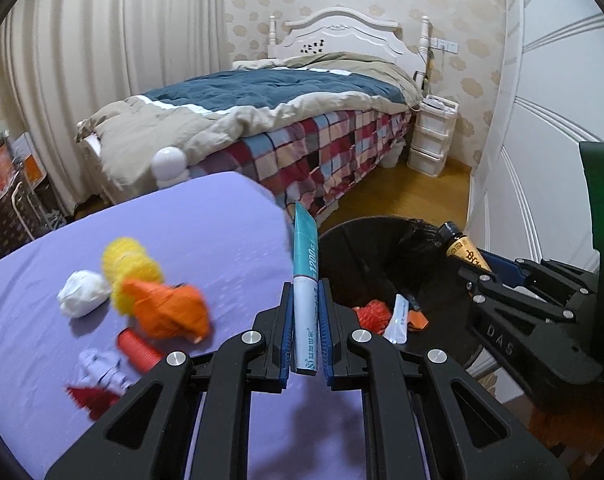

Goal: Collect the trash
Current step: 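Carry the tube and gold bottle over the bin and open both tools, then move both open tools back over the table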

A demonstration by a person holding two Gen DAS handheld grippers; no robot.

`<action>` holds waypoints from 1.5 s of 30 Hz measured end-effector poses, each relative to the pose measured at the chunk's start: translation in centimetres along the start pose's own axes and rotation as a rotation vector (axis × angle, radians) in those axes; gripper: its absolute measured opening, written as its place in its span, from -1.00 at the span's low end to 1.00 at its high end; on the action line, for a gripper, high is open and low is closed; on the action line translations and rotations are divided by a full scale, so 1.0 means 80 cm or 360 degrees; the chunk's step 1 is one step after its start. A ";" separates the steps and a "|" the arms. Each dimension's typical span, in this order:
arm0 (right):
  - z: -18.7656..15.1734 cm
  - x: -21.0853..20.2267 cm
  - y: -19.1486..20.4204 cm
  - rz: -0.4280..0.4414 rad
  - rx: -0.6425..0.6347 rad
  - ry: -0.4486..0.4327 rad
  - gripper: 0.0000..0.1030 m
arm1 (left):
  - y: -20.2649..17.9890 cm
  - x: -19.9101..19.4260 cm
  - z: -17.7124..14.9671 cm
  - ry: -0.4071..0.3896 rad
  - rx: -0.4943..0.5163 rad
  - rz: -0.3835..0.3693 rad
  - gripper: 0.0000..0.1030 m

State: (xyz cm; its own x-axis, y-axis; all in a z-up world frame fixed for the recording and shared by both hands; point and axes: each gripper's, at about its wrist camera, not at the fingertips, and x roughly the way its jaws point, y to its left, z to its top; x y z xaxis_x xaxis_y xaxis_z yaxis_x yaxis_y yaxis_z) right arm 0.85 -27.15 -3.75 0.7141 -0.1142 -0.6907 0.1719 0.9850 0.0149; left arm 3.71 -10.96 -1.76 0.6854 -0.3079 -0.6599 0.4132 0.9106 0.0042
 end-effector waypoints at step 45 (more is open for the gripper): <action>-0.020 0.007 0.001 0.0048 0.0105 0.0047 0.04 | 0.029 -0.002 -0.031 0.0126 -0.0123 0.0280 0.31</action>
State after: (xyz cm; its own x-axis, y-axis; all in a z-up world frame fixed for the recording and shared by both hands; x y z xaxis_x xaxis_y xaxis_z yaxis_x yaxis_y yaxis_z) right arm 0.20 -26.94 -5.31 0.6994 -0.0798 -0.7102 0.1958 0.9771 0.0830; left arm 3.06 -8.10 -3.55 0.6922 -0.1224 -0.7112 0.2420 0.9678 0.0690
